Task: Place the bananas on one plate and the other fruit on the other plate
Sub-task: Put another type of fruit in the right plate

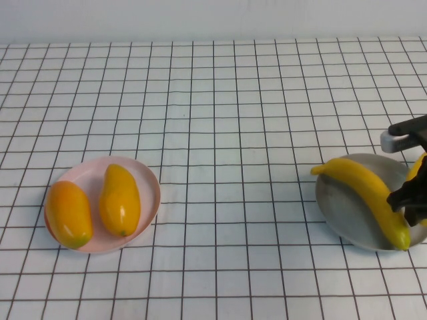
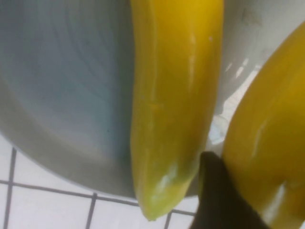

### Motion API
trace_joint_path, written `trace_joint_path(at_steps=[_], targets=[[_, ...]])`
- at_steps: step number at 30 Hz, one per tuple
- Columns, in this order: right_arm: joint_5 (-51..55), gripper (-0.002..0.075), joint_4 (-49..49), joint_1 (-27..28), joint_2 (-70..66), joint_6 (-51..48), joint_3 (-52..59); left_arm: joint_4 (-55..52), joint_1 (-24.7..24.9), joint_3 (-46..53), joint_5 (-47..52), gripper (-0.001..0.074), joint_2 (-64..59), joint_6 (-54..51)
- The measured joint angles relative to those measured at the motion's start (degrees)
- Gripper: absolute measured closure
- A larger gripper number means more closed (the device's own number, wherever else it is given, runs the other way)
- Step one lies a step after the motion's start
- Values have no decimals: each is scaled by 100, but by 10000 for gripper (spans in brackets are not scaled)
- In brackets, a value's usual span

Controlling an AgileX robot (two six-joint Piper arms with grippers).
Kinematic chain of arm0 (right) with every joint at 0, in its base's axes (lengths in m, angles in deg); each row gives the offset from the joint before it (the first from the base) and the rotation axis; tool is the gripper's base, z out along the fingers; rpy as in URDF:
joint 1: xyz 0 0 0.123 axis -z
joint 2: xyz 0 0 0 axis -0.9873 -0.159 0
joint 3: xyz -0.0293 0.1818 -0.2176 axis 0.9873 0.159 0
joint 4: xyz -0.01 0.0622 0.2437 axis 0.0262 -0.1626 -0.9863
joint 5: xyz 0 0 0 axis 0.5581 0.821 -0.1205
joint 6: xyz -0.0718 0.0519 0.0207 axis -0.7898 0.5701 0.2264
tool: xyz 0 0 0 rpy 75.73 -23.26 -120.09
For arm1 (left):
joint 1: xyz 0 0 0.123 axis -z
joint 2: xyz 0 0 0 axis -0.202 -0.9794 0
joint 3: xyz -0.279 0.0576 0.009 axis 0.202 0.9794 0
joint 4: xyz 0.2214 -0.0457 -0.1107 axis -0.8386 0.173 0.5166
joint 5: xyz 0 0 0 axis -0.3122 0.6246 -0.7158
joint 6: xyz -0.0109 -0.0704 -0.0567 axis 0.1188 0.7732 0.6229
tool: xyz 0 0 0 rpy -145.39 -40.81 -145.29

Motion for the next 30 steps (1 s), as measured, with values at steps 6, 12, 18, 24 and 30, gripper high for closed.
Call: trace_joint_path(at_steps=[6, 12, 18, 24, 30], targets=[[-136, 431, 54, -179, -118, -122, 0, 0, 0, 0, 0, 738, 0, 0], [-189, 431, 116, -273, -213, -169, -45, 0, 0, 0, 0, 738, 0, 0], [-197, 402, 130, -460, -190, -169, -55, 0, 0, 0, 0, 738, 0, 0], [-222, 373, -50, -618, -12, -169, -10, 0, 0, 0, 0, 738, 0, 0], [-243, 370, -80, -618, 137, -169, -10, 0, 0, 0, 0, 738, 0, 0]])
